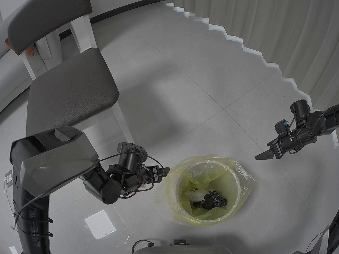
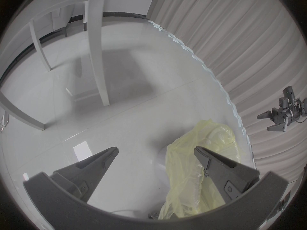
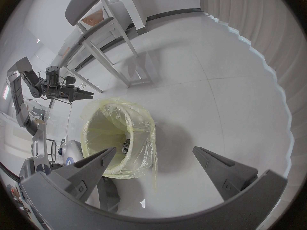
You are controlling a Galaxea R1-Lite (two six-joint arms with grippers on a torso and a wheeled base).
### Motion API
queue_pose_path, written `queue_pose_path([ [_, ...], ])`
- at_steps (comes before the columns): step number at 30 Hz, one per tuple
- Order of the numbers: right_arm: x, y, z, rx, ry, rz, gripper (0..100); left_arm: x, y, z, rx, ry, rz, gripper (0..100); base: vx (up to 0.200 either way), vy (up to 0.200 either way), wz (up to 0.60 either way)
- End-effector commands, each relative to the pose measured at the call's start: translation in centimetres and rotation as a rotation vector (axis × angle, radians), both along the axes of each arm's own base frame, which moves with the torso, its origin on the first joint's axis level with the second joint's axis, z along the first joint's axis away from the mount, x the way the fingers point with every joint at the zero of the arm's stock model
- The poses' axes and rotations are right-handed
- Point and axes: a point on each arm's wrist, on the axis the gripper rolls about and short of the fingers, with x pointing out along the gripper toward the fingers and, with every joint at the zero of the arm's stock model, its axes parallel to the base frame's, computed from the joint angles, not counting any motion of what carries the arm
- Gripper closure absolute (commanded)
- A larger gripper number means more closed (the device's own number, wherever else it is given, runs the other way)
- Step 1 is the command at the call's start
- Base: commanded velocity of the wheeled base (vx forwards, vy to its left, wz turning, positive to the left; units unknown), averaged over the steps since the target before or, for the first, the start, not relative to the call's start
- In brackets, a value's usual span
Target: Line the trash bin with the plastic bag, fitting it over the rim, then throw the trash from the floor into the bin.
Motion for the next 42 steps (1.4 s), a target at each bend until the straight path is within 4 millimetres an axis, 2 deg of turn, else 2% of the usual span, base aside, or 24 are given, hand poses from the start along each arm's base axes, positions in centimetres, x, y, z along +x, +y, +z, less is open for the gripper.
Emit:
queue_pose_path([
  [1,-0.1,0.1,0.1,0.001,-0.003,0.003,0,0.5,-0.4,-1.2,0.007,0.017,-0.006,0,0.0,0.0,0.0],
  [14,0.1,0.4,0.1,0.002,-0.003,0.011,0,2.1,-2.4,-2.5,0.038,0.071,-0.054,0,0.0,0.0,0.0],
  [15,0.1,0.4,0.1,0.002,-0.005,0.011,0,2.1,-2.5,-2.5,0.039,0.073,-0.055,100,0.0,0.0,0.0],
  [28,0.2,0.5,0.3,0.0,-0.018,0.015,0,2.0,-3.5,-2.8,0.034,0.066,-0.072,100,0.0,0.0,0.0],
  [33,0.2,0.7,0.2,0.0,-0.017,0.021,0,2.4,-3.4,-3.4,0.099,0.086,-0.102,100,0.0,0.0,0.0],
  [42,0.3,1.0,0.4,0.0,-0.022,0.029,0,3.1,-4.3,-2.8,0.173,0.165,-0.136,100,0.0,0.0,0.0],
])
